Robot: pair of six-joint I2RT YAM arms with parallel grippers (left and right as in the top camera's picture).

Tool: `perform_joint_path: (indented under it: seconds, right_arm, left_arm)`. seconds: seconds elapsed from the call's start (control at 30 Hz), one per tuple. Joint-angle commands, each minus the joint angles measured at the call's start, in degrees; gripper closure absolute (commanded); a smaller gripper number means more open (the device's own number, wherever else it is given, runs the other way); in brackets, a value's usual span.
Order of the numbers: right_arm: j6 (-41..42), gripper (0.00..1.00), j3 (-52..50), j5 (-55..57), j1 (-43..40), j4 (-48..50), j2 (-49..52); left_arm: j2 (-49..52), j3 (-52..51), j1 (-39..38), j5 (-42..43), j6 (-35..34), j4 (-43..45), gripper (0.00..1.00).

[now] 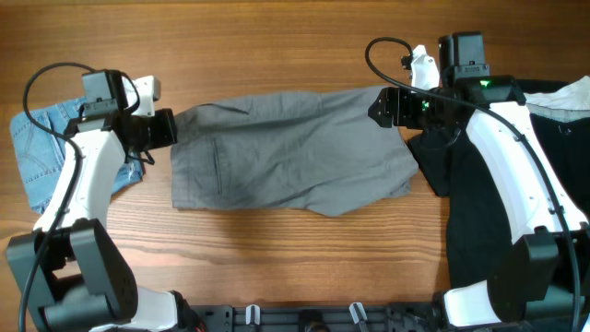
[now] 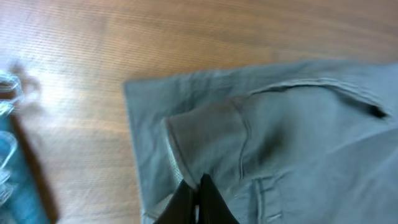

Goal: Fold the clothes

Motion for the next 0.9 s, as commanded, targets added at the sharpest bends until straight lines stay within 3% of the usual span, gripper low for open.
perform_joint_path:
  seconds: [0.0, 0.13, 0.2, 0.43, 0.87]
  right_arm:
    - [-1.01, 0.21, 0.24, 0.59, -0.02, 0.13, 0.22]
    - [-1.01, 0.21, 0.26, 0.59, -0.04, 0.11, 0.22]
    - [-0.96, 0.21, 0.24, 0.59, -0.04, -0.13, 0.2]
    - [1.95, 0.21, 0.26, 4.24, -0.04, -7.04, 0.02]
    - [3.91, 0.16, 0.24, 8.33, -0.04, -12.92, -3.54]
  left_arm:
    - [1.6, 0.09, 0.2, -9.18, -0.37, 0.87, 0.89]
    - [2.34, 0.09, 0.22, -9.86, -0.37, 3.32, 0.81]
    - [2.34, 0.09, 0.22, -9.84, -1.27, 3.02, 0.69]
    - [0.81, 0.11, 0.22, -9.79, -1.25, -5.7, 0.79]
    - [-3.89, 0.11, 0.15, -7.02, -1.22, -5.09, 0.63]
